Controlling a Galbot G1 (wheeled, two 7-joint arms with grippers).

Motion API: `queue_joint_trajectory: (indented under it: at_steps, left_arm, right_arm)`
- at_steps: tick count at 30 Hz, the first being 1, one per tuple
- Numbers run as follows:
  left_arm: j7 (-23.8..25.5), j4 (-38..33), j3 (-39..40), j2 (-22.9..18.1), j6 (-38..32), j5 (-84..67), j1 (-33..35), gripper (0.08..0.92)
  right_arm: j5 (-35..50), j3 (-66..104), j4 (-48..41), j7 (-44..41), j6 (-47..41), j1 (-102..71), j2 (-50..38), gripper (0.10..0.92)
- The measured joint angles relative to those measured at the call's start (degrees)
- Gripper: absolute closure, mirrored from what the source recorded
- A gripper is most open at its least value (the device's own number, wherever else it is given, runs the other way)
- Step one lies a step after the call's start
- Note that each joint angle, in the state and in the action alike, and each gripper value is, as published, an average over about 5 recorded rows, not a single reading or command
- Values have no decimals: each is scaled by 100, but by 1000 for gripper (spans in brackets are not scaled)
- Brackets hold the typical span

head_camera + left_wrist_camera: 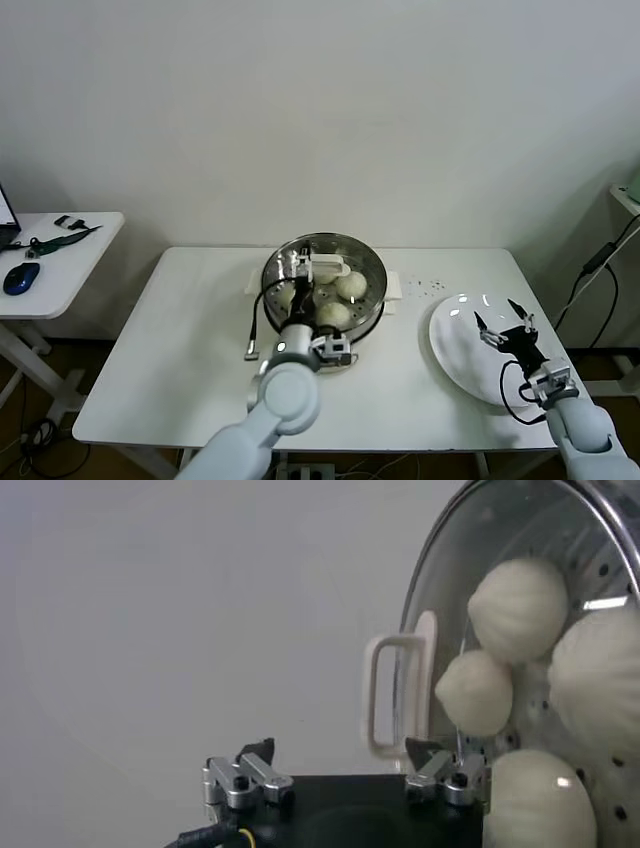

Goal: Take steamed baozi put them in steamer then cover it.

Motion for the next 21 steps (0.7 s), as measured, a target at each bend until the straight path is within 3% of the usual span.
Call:
queue_joint_trajectory:
  at_steps: [6,13,21]
  left_arm:
    - [-278,-596,-251,290,0,-370,445,177]
    - [-1075,-1168,-951,575,0,-1558,1113,177]
    - [-2060,-1380,-2388,434,-330,-3772,2162,177]
  right_arm:
    - [-11,-9,70,41,-112,-25,2,203]
    - [46,19,229,58,-200,-106,47,203]
    - [242,90,464,68,-287,-262,107,203]
